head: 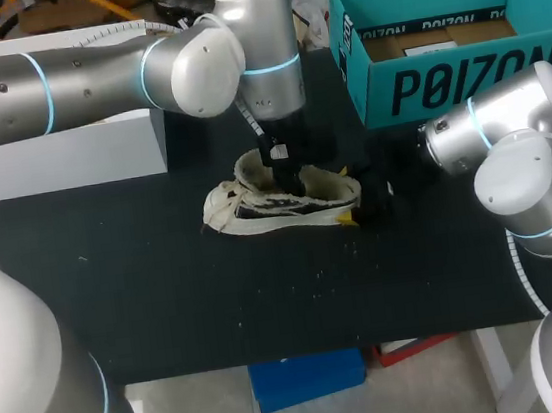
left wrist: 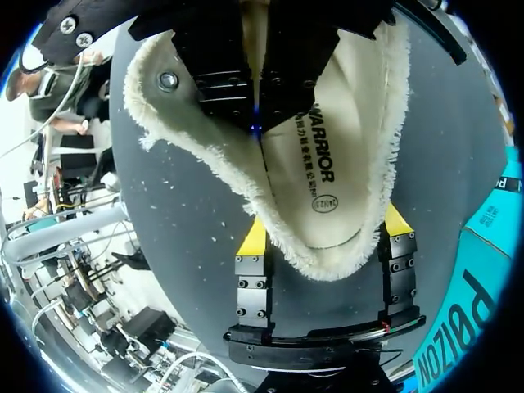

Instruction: Take the shoe out of the shoebox, open the shoe tongue, remove and reinsert the insole, then place the shoe into the shoebox

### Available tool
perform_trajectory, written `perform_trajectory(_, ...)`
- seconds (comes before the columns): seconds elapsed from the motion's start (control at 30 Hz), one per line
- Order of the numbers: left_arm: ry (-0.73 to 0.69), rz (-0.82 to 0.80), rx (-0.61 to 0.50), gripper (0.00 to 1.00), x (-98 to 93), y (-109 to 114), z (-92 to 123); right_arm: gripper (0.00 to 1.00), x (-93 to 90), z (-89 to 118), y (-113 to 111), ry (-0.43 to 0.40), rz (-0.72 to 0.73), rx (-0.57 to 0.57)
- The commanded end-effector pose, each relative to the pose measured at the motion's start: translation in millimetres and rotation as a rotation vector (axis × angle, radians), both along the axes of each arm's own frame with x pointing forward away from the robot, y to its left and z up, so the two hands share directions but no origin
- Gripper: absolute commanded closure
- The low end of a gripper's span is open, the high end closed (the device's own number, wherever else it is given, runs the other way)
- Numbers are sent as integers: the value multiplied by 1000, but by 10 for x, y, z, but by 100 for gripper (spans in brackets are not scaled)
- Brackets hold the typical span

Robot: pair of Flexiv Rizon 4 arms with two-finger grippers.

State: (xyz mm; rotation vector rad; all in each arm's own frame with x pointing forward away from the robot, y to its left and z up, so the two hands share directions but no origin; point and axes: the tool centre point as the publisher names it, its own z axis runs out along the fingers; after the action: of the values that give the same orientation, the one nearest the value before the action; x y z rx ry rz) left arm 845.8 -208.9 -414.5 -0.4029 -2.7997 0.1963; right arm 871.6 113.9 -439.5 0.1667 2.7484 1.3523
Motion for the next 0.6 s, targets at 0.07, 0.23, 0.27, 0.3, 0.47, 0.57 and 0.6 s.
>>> perform_trajectory(0.07,-33,14,21,62,-50,22,-19,100,15,-15,1,1,-2,-1)
perform_trajectory(0.23,-71,32,76,70,-24,49,-1,100,15,-15,1,1,-2,-1)
perform_trajectory(0.27,-83,35,90,70,-14,57,-4,100,15,-15,1,1,-2,-1)
perform_trajectory(0.3,-99,38,108,70,-6,63,-5,100,15,-15,1,1,-2,-1)
perform_trajectory(0.47,-185,65,175,73,46,102,-16,100,15,-15,1,1,-2,-1)
perform_trajectory(0.57,-240,82,198,70,66,134,-19,100,15,-15,1,1,-2,-1)
perform_trajectory(0.6,-261,91,210,68,70,143,-23,100,15,-15,1,1,-2,-1)
